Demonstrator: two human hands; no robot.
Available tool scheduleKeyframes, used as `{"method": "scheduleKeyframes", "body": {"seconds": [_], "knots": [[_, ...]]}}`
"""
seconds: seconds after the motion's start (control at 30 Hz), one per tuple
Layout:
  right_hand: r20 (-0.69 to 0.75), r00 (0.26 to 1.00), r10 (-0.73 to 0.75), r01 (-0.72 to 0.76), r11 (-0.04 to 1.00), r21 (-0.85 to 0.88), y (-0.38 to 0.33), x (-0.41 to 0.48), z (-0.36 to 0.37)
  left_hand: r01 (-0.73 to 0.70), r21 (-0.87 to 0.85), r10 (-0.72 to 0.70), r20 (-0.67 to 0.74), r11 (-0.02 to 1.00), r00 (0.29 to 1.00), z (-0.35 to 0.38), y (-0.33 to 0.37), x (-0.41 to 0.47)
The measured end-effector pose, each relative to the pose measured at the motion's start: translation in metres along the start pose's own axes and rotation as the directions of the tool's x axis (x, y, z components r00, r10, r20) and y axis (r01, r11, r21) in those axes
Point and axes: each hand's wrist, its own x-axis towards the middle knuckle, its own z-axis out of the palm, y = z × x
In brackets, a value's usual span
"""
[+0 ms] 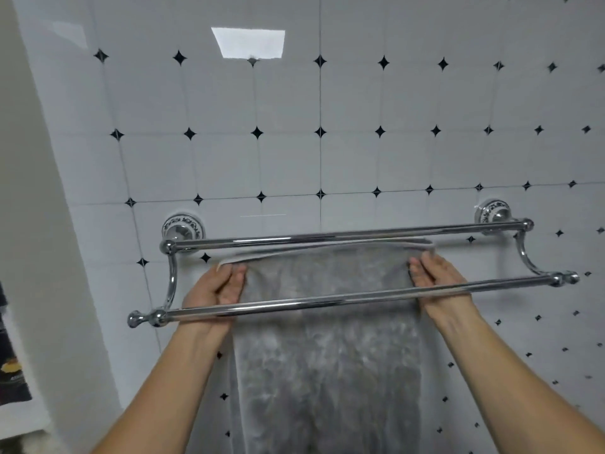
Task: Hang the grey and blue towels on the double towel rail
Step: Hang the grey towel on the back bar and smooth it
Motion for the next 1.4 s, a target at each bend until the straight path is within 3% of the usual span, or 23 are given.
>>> {"method": "scheduleKeyframes", "body": {"seconds": [0.13,0.27,0.43,0.6,0.7,0.77,0.87,1.0,1.1,1.27,1.4], "knots": [[0.094,0.989,-0.111,0.092,0.978,0.187,-0.004,0.017,0.024,-0.11,-0.19,0.133,0.114,0.976,0.985,0.024,0.0,0.022],[0.286,0.948,-0.143,0.023,0.922,0.386,-0.018,0.024,0.034,-0.163,-0.232,0.207,0.176,0.959,0.963,0.042,0.009,0.029],[0.455,0.873,-0.176,0.015,0.942,0.336,-0.025,0.029,0.021,-0.187,-0.305,0.243,0.155,0.934,0.958,0.038,0.005,0.021],[0.398,0.893,-0.211,0.12,0.963,0.241,-0.024,0.031,0.037,-0.271,-0.396,0.381,0.231,0.877,0.895,0.033,-0.001,0.015],[0.356,0.887,-0.294,0.242,0.953,0.185,-0.022,0.036,0.037,-0.345,-0.282,0.419,0.271,0.895,0.867,0.042,-0.002,0.017],[0.418,0.864,-0.28,0.236,0.959,0.155,-0.021,0.037,0.033,-0.433,-0.129,0.452,0.253,0.892,0.855,0.044,-0.003,0.021],[0.478,0.831,-0.283,0.248,0.959,0.136,-0.019,0.037,0.029,-0.471,-0.083,0.476,0.235,0.878,0.847,0.041,-0.005,0.026],[0.392,0.866,-0.309,0.303,0.95,0.081,-0.017,0.039,0.02,-0.527,-0.051,0.527,0.183,0.848,0.83,0.039,-0.007,0.025],[0.316,0.892,-0.325,0.363,0.929,-0.07,-0.017,0.039,0.012,-0.58,0.016,0.572,0.145,0.815,0.807,0.037,-0.009,0.023],[0.216,0.94,-0.263,0.323,0.89,-0.321,-0.016,0.035,0.005,-0.616,0.1,0.619,-0.006,0.781,0.785,0.032,-0.013,0.02],[0.263,0.928,-0.264,0.347,0.869,-0.352,-0.016,0.028,0.006,-0.625,0.26,0.652,-0.021,0.736,0.758,0.027,-0.016,0.015]]}}
